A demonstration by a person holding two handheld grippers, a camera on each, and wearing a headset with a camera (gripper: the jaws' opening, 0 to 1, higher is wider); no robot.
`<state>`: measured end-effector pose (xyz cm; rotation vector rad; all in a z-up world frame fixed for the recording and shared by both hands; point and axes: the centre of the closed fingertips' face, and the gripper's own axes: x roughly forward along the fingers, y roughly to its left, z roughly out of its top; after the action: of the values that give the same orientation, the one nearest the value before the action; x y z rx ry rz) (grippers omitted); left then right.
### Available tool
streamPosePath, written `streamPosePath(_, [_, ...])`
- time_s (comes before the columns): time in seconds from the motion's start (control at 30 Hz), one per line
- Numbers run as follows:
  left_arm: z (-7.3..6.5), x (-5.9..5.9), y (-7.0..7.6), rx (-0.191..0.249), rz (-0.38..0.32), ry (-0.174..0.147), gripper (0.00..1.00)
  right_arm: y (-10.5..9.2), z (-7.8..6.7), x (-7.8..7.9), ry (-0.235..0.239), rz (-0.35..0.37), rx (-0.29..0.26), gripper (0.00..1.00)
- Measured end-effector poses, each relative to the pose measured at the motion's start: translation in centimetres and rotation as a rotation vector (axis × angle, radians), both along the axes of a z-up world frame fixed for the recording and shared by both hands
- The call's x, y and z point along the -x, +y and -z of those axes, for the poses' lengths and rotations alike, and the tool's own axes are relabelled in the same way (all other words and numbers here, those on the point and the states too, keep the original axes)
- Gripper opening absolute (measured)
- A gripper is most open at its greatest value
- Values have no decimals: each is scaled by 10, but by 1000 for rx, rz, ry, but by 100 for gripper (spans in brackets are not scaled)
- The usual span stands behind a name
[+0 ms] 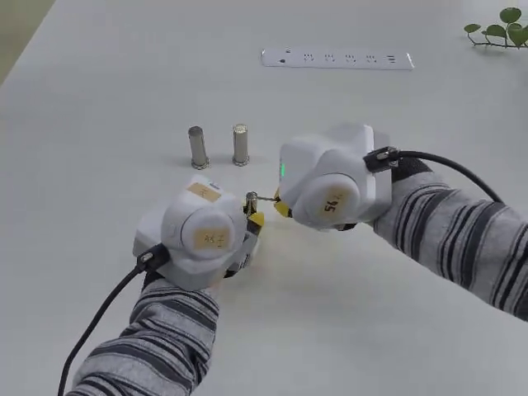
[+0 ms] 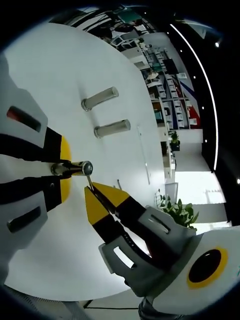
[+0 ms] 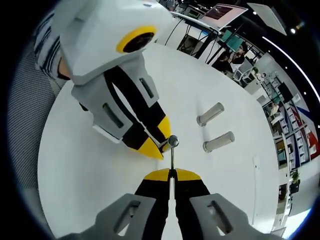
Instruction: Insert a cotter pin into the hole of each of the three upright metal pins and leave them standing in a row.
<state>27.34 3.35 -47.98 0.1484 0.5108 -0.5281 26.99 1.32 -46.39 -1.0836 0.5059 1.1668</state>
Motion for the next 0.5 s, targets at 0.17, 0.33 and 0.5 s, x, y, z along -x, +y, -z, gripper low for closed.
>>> streamPosePath(0.17, [0,0,0,1,7,-5,5,0,0,0,-18,-22,18,0])
streamPosePath(0.33, [1,0,0,9,15,-18,5,0,-1,1,-18,-33,23,0])
streamPosePath(0.5, [1,0,-1,15,19,-23,5,1,-5,1,-27,-61,23,0])
